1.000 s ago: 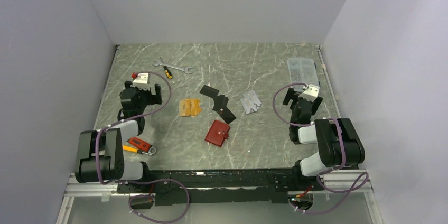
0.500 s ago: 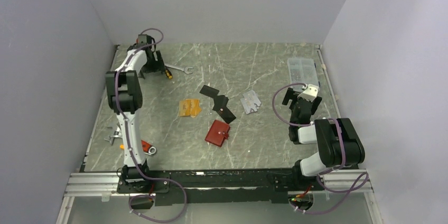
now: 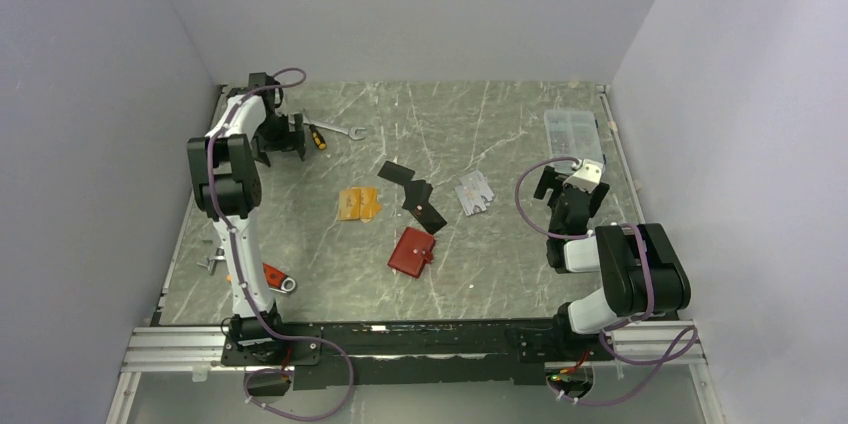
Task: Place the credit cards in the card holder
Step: Reset both arms
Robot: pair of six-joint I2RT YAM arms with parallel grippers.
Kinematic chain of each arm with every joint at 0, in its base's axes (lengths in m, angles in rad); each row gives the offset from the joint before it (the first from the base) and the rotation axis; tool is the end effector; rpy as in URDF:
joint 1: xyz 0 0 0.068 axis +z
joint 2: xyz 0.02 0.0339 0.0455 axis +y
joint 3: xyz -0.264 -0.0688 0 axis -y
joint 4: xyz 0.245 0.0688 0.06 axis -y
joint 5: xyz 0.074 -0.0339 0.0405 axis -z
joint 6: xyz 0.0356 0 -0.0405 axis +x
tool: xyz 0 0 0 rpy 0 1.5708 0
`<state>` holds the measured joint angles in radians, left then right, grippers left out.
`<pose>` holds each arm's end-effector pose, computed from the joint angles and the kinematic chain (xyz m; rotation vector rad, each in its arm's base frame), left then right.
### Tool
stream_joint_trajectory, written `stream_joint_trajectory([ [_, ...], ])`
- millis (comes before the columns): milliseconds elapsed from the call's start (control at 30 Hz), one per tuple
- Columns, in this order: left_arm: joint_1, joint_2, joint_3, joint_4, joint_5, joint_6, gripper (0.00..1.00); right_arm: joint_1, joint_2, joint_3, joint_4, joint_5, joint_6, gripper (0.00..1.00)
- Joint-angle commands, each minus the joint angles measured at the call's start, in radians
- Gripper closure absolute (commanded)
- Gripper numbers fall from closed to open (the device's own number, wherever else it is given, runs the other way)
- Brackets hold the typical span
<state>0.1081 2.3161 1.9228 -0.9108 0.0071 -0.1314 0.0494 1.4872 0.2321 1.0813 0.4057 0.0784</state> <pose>0.4745 0.0512 0.1633 -0.3421 2.8545 -0.0147 0.2366 -0.0024 0.1439 0.3205 1.7075 -0.2596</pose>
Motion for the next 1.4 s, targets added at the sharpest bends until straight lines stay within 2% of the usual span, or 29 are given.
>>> stream_joint_trajectory([
  [0, 0.002, 0.046, -0.106, -0.016, 0.124, 0.189, 0.01, -0.001, -0.008, 0.013, 0.035, -0.015, 0.006, 0.00],
  [33, 0.000, 0.051, -0.096, -0.055, 0.143, 0.226, 0.01, -0.002, -0.009, 0.012, 0.035, -0.015, 0.005, 0.00],
  [100, 0.011, 0.035, -0.143, -0.071, 0.156, 0.197, 0.01, -0.001, -0.009, 0.012, 0.034, -0.015, 0.006, 0.00],
  [167, 0.048, -0.078, -0.299, 0.044, 0.242, 0.167, 0.01, 0.000, -0.009, 0.012, 0.034, -0.015, 0.005, 0.00],
  [267, 0.111, -0.436, -0.704, 0.494, 0.431, 0.151, 0.01, -0.001, -0.009, 0.012, 0.034, -0.015, 0.006, 0.00],
  [300, 0.116, -0.539, -0.833, 0.720, 0.430, 0.162, 0.00, -0.002, -0.009, 0.011, 0.034, -0.015, 0.005, 0.00],
  [333, 0.115, -0.638, -0.944, 0.873, 0.412, 0.174, 0.01, -0.001, -0.009, 0.011, 0.036, -0.015, 0.004, 0.00],
  [400, 0.115, -0.773, -1.110, 1.091, 0.373, 0.161, 0.01, -0.001, -0.011, 0.010, 0.036, -0.015, 0.005, 0.00],
  [633, 0.067, -1.012, -1.565, 1.683, 0.266, 0.182, 0.01, -0.001, -0.011, 0.008, 0.039, -0.014, 0.006, 0.00],
  [733, -0.004, -0.970, -1.746, 2.053, 0.251, 0.262, 0.01, -0.001, -0.011, 0.007, 0.042, -0.013, 0.004, 0.00],
  [767, -0.011, -0.964, -1.769, 2.123, 0.257, 0.266, 0.01, -0.001, -0.011, 0.007, 0.043, -0.012, 0.003, 0.00],
  [833, -0.011, -0.994, -1.720, 1.966, 0.180, 0.239, 0.01, -0.002, -0.010, 0.006, 0.044, -0.010, 0.002, 0.00],
  [867, -0.010, -0.967, -1.690, 1.947, 0.099, 0.193, 0.01, -0.001, -0.009, 0.007, 0.042, -0.010, 0.003, 0.00],
  [933, -0.033, -0.981, -1.677, 1.902, 0.050, 0.206, 0.00, -0.002, -0.008, 0.013, 0.033, -0.013, 0.006, 0.00],
  [1033, -0.039, -0.968, -1.688, 1.962, 0.043, 0.207, 0.01, -0.007, -0.007, 0.017, 0.024, -0.021, 0.010, 0.00],
  [1100, -0.039, -0.983, -1.677, 1.900, 0.043, 0.209, 0.01, -0.007, -0.009, 0.014, 0.029, -0.023, 0.009, 0.00],
  [1200, -0.040, -0.970, -1.687, 1.947, 0.043, 0.207, 0.01, -0.007, -0.012, 0.009, 0.037, -0.019, 0.004, 0.00],
  [1367, -0.040, -0.972, -1.677, 1.921, 0.042, 0.213, 0.01, -0.007, -0.012, 0.009, 0.037, -0.018, 0.004, 0.00],
])
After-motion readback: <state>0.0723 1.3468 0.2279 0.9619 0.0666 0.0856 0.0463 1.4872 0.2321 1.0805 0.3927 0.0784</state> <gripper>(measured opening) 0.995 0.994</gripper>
